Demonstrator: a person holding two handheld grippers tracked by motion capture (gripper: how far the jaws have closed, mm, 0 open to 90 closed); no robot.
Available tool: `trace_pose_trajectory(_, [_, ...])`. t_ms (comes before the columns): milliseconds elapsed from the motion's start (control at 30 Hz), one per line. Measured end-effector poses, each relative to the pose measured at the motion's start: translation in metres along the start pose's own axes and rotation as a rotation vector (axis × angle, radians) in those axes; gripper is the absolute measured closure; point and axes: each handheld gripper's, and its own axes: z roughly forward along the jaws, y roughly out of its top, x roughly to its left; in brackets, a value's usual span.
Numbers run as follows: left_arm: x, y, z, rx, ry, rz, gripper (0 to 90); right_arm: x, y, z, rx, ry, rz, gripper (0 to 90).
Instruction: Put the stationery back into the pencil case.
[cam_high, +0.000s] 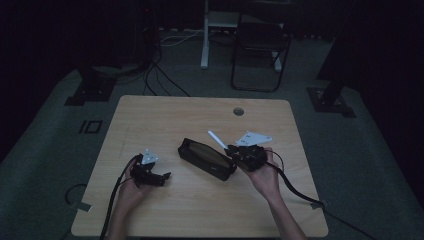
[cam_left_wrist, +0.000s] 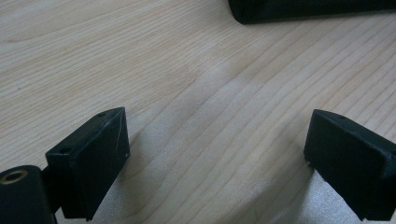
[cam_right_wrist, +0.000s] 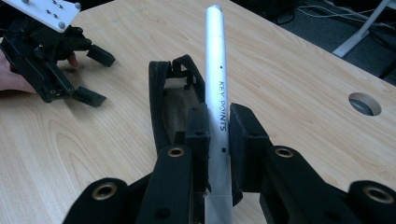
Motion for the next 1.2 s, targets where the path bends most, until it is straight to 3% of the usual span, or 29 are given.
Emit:
trace_pose_trajectory(233, [0.000,0.000,0.000,-0.001,0.000,0.000,7.1,0.003,0.007,0.002,-0.003,0.000,-0.019,79.0])
trace_pose_trajectory(1200, [0.000,0.000,0.000,-0.002,0.000,-0.002,7.1,0.009,0.017,0.031,0.008,0.019,-0.023,79.0])
